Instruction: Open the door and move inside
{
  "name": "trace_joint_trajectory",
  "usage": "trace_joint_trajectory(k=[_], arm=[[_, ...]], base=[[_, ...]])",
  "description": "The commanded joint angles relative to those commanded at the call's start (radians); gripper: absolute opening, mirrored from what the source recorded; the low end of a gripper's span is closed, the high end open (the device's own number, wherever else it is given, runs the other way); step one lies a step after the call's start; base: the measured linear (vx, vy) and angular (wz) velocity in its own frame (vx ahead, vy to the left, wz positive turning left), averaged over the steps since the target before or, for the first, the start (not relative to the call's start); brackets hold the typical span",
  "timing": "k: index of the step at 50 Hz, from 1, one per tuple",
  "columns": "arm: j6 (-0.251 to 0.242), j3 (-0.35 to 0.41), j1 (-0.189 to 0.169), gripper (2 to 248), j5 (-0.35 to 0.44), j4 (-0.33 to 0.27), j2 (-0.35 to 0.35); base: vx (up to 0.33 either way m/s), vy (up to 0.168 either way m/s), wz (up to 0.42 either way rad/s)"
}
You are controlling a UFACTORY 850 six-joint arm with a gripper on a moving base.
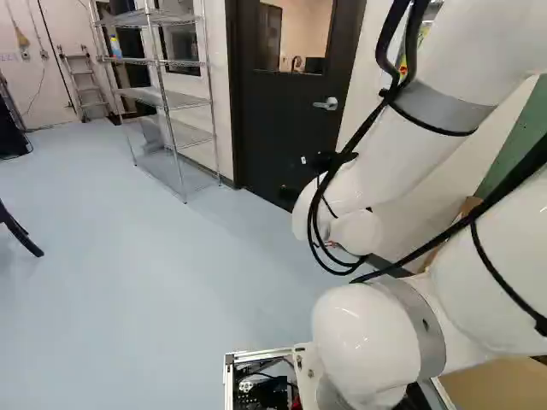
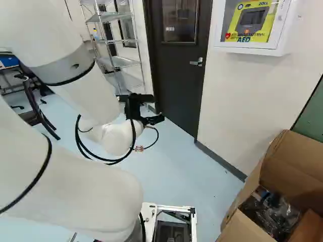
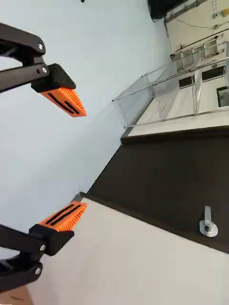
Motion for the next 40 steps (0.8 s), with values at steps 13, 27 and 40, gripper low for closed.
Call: trace_joint_trajectory(k=[13,27,40], arm=[[0.000,0.000,0.000,247,0.000,0.000,0.000],[0.000,0.000,0.000,247,0.000,0.000,0.000],[0.000,0.000,0.000,247,0.000,0.000,0.000]], base=[[0.000,0.000,0.000],[0.009,-0.013,-0.040],[0.015,-0.002,-0.013]])
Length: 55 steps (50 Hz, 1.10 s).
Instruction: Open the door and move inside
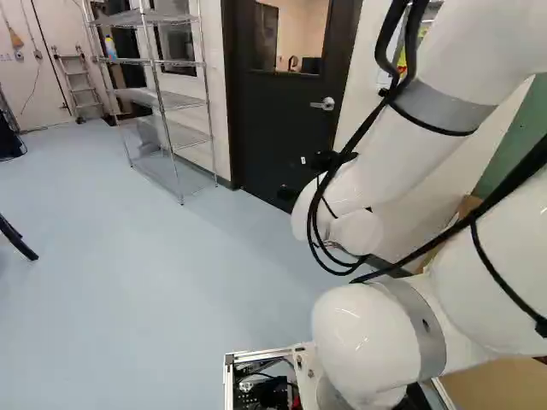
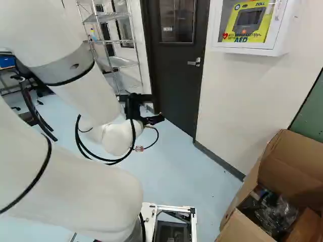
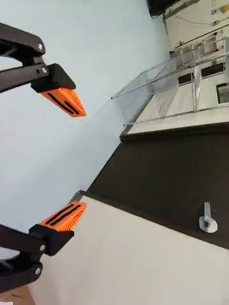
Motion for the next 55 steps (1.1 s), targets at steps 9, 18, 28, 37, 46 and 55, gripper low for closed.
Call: trace_joint_trajectory(k=[9,18,28,37,46,55], arm=[[0.000,0.000,0.000,247,0.000,0.000,0.000],[0.000,0.000,0.000,247,0.000,0.000,0.000],[0.000,0.000,0.000,247,0.000,0.000,0.000],[0.000,0.000,0.000,247,0.000,0.000,0.000],[0.000,0.000,0.000,247,0.000,0.000,0.000],[0.000,0.000,0.000,247,0.000,0.000,0.000]], base=[[0.065,0.031,-0.005],[0.084,0.047,-0.013],[0.094,0.055,-0.015],[0.117,0.064,-0.015],[0.135,0.066,-0.018],[0.152,0.075,-0.018]])
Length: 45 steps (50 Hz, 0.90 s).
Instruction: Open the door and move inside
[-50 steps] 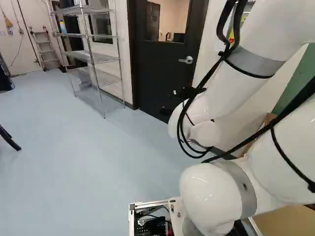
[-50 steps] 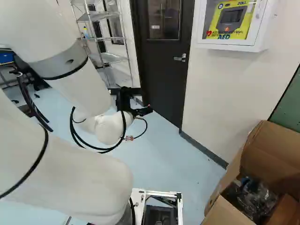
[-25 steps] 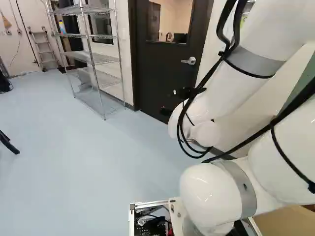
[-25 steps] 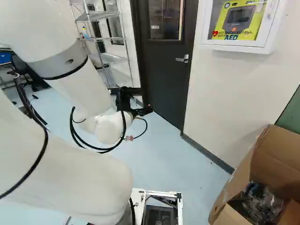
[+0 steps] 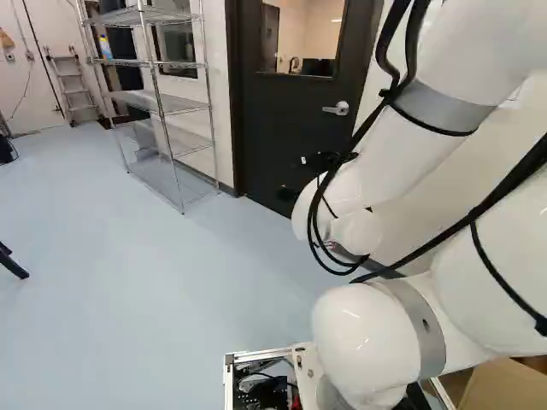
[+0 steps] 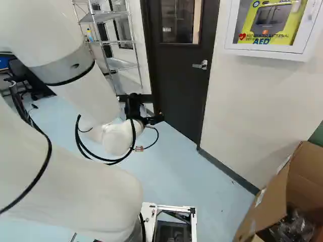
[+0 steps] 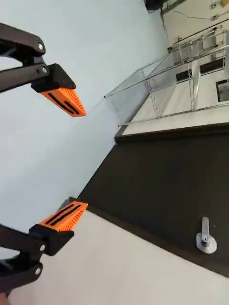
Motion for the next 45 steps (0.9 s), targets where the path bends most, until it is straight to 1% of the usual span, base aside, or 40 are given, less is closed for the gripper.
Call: trace_joint_trajectory(k=[13,45], arm=[[0.000,0.000,0.000,247,0.000,0.000,0.000],[0.000,0.000,0.000,247,0.000,0.000,0.000]], base=[[0.174,0.083,-0.024],[0.209,0.085,-0.038]])
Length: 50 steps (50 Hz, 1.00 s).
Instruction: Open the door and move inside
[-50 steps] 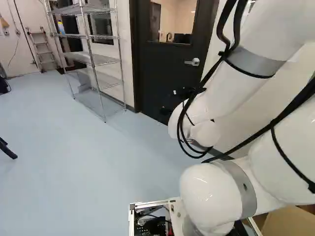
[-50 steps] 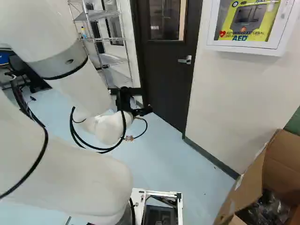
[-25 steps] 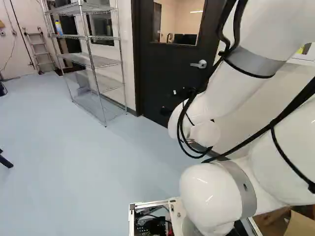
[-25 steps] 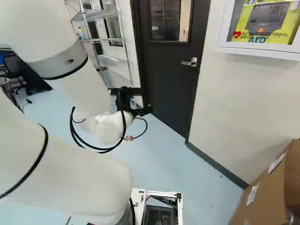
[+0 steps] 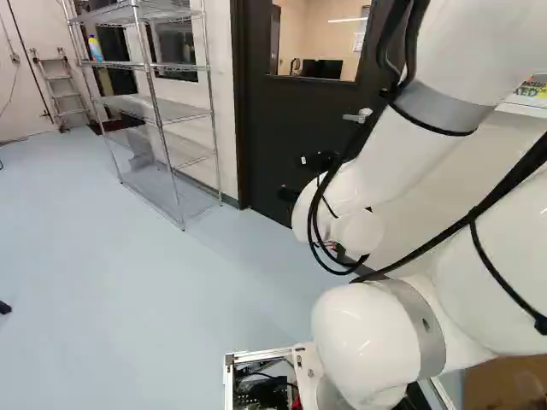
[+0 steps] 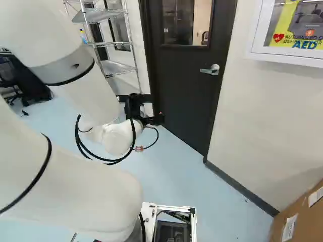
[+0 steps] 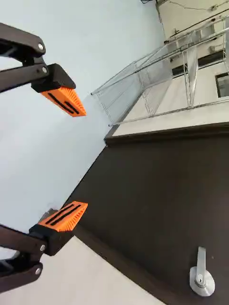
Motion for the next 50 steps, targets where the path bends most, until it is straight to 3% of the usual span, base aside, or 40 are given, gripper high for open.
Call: trace_joint_trajectory(k=[25,50], arm=[[0.000,0.000,0.000,247,0.000,0.000,0.000],[0.000,0.000,0.000,247,0.000,0.000,0.000]], base=[[0.206,0.039,-0.232],[0.149,0.092,-0.253]])
